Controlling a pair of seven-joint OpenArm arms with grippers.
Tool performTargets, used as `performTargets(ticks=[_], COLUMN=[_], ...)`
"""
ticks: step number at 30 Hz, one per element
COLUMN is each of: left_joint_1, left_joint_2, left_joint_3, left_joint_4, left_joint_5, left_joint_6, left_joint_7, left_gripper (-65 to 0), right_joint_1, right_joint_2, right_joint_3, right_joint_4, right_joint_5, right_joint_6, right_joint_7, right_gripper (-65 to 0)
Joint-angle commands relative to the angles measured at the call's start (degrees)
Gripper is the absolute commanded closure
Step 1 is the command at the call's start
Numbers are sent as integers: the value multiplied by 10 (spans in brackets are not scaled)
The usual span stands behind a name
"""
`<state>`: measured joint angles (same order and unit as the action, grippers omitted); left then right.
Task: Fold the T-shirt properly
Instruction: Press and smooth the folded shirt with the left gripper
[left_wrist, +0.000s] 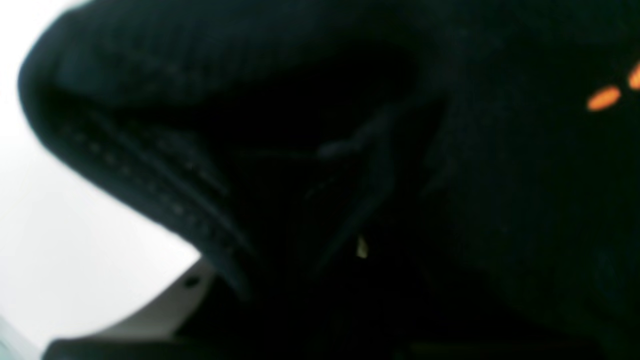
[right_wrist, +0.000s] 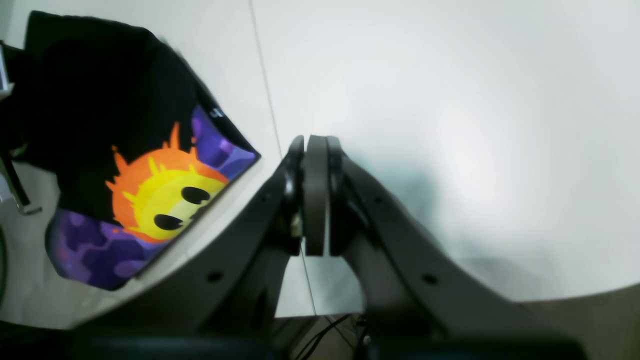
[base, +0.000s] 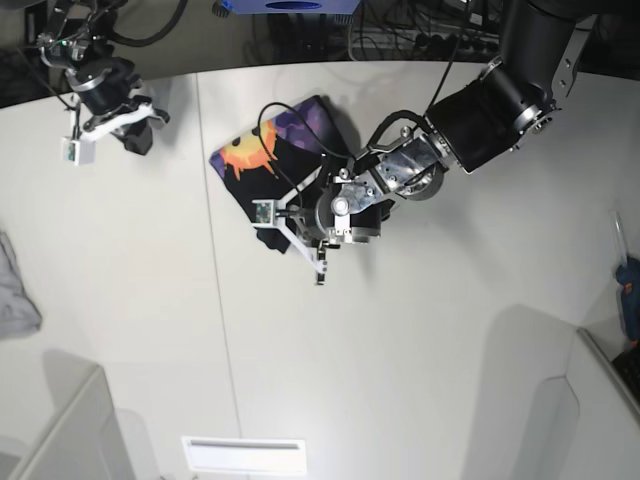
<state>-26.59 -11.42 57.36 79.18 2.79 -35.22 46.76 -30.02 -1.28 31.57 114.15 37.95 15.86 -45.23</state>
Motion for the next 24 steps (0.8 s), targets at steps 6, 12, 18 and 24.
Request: performTargets(ticks=[6, 12, 18, 24], left_joint_1=[5, -5, -30, -45], left_joint_2=[3, 3, 3, 5], left_joint_3=[8, 8, 59, 80], left_joint_4=[-7, -36, -56, -80], left_joint_5=[39, 44, 45, 44], left_joint_6=[-48, -48, -48, -48], left_joint_7=[-74, -155, -199, -215], left_gripper=[0, 0, 0, 0], right_joint_1=[-12, -8, -4, -4], right_joint_2=[-6, -6, -5, -5], right_joint_3=[15, 15, 15, 15], right_joint_4=[9, -8, -15, -15], right_joint_5=[6, 6, 6, 6], right_joint_6=[2, 1, 1, 1], right_joint_7=[11, 12, 12, 12], right_gripper=[0, 0, 0, 0])
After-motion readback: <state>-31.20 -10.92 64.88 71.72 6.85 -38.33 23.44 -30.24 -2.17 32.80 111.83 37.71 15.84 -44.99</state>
